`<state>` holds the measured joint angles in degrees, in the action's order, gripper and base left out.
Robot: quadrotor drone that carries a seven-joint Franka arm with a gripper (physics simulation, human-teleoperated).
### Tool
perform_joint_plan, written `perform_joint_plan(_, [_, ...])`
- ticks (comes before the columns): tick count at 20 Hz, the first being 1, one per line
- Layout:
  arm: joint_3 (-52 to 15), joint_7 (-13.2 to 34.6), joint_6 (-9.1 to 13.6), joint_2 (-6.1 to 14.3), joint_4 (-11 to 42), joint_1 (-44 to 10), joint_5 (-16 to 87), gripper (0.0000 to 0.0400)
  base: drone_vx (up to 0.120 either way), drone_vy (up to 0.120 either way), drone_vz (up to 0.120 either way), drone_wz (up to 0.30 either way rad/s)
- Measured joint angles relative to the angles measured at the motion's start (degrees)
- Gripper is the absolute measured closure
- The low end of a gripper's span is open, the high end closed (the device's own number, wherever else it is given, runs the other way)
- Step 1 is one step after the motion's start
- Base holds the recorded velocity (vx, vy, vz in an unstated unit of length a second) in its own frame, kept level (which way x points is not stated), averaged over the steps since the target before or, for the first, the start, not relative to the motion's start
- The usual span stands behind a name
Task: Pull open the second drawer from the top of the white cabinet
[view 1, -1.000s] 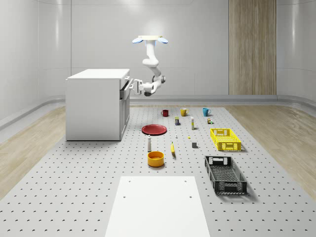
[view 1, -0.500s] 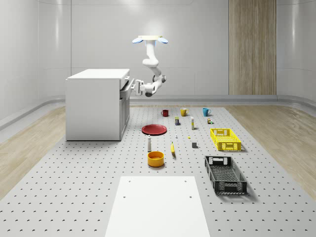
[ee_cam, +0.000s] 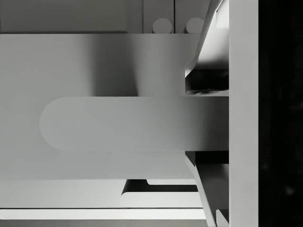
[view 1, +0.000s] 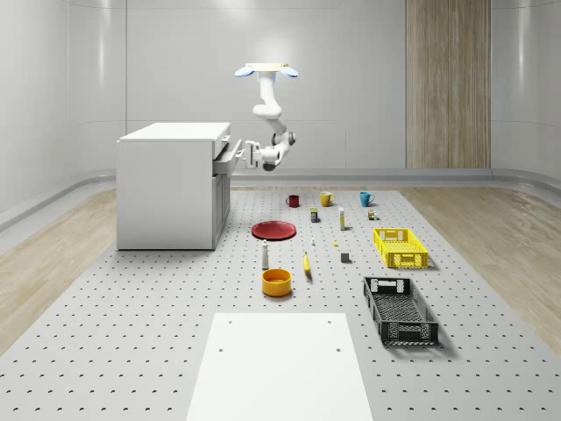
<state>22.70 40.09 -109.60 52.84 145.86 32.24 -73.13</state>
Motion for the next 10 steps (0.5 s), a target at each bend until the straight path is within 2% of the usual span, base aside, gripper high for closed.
perform_joint_plan(10, [6.91,1.42,5.13,2.22,-0.92,-1.19,6.61,0.0278,0.0,0.0,0.0,0.0])
